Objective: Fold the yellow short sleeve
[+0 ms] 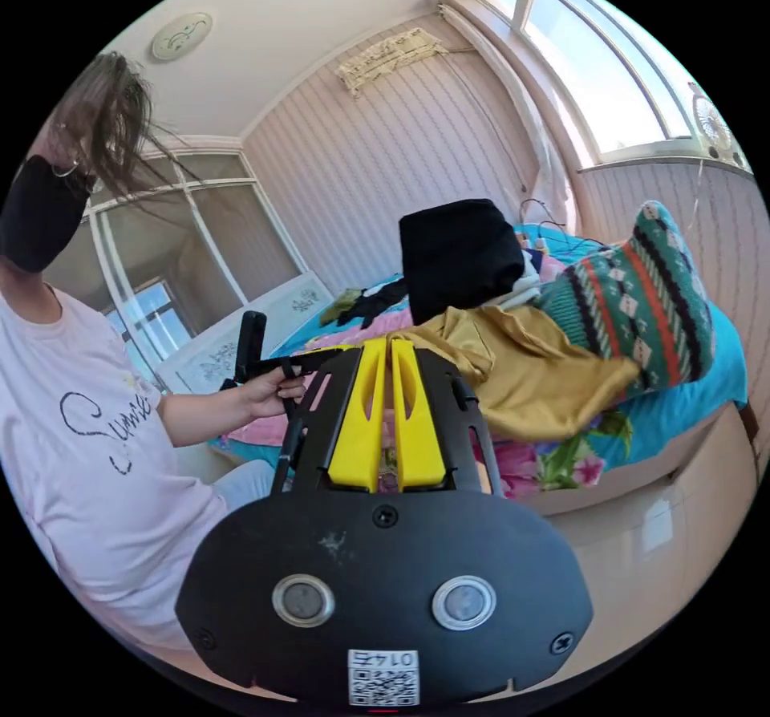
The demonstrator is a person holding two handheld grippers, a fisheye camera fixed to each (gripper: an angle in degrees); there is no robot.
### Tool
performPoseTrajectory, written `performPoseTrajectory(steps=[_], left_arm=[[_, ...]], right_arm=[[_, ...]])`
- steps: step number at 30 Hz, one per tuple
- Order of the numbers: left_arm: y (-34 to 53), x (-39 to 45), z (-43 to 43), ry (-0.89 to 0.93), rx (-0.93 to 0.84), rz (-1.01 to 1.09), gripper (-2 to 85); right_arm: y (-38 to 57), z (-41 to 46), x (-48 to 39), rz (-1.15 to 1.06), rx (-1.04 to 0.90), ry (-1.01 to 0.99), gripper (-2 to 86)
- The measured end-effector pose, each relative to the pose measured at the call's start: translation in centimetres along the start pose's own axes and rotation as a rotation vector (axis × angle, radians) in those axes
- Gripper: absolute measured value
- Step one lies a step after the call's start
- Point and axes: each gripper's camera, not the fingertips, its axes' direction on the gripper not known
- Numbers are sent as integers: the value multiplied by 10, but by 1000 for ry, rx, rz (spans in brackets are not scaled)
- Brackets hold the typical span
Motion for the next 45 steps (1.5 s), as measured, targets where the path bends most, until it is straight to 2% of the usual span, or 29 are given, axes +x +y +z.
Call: performPoseTrajectory(steps=[4,8,11,14,17,20,22,23,25,26,30,35,38,42,45], left_arm=[[9,-31,-151,-263,189,-9,-10],[-11,-34,-311,-474,461,21,-10],[-20,-3,-410,-527,644,154,-10],[-13,22,-453,-482,646,283,-10],[13,17,-428,-397,486,295,-10],[61,-21,-352,-213,272,161,-10],[99,-47,-293,-147,144,49,-10],[125,-62,-257,-162,24,2,-10],[158,-75,-222,-265,-133,-12,-10],[173,-84,-216,-264,-185,-37,-10],[193,-109,-250,-223,-153,-158,-9],[196,-177,-307,-468,-107,-269,13],[183,-229,-324,-553,-80,-328,50],[157,-285,-323,-599,-78,-383,76],[145,-324,-306,-633,-164,-421,85]], right_arm=[[-47,66,-44,-114,-71,-138,3],[-106,133,-117,-290,-21,-290,3],[-150,169,-168,-322,105,-403,3],[-172,205,-185,-260,150,-548,3],[-161,248,-182,-215,72,-502,4],[-126,292,-155,-157,-109,-344,4],[-81,322,-114,-57,-273,-135,5],[-68,329,-101,-17,-315,-97,5],[-18,348,-64,105,-518,-22,8],[-8,350,-59,125,-559,-24,10],[34,352,-70,155,-640,-42,49],[50,386,-111,95,-728,-92,75],[57,422,-143,-2,-823,-112,96],[65,469,-184,-227,-896,4,108],[70,505,-181,-217,-978,85,94]])
